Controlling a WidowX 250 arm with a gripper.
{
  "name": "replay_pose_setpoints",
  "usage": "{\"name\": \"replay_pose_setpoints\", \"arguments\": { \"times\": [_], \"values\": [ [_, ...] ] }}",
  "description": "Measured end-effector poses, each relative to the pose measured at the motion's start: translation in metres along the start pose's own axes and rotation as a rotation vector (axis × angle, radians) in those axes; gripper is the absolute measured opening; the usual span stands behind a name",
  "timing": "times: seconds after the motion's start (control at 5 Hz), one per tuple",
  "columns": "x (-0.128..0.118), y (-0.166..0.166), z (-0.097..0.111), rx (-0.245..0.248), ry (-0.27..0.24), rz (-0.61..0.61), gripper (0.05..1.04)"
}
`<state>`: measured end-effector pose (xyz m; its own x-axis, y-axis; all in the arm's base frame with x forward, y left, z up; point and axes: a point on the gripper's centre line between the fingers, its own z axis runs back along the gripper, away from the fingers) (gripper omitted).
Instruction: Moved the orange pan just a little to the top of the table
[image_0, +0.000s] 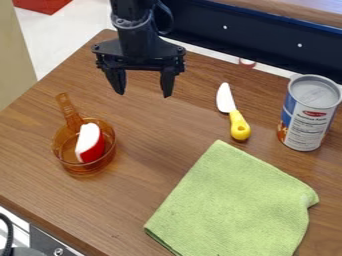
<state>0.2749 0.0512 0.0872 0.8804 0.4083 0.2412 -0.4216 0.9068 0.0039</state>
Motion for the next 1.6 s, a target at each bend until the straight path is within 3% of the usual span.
{"name": "replay_pose_setpoints", "arguments": {
  "times": [0.2, 0.6, 1.0, 1.4, 1.6],
  "values": [
    [-0.005, 0.001, -0.007, 0.007, 0.030, -0.003, 1.001],
    [0.004, 0.040, -0.021, 0.024, 0.043, 0.121, 1.001],
    [-0.009, 0.041, -0.053, -0.021, 0.077, 0.158, 1.001],
    [-0.010, 0.027, -0.051, -0.082, 0.068, 0.208, 1.001],
    [-0.011, 0.027, -0.053, -0.032, 0.043, 0.218, 1.001]
  ]
}}
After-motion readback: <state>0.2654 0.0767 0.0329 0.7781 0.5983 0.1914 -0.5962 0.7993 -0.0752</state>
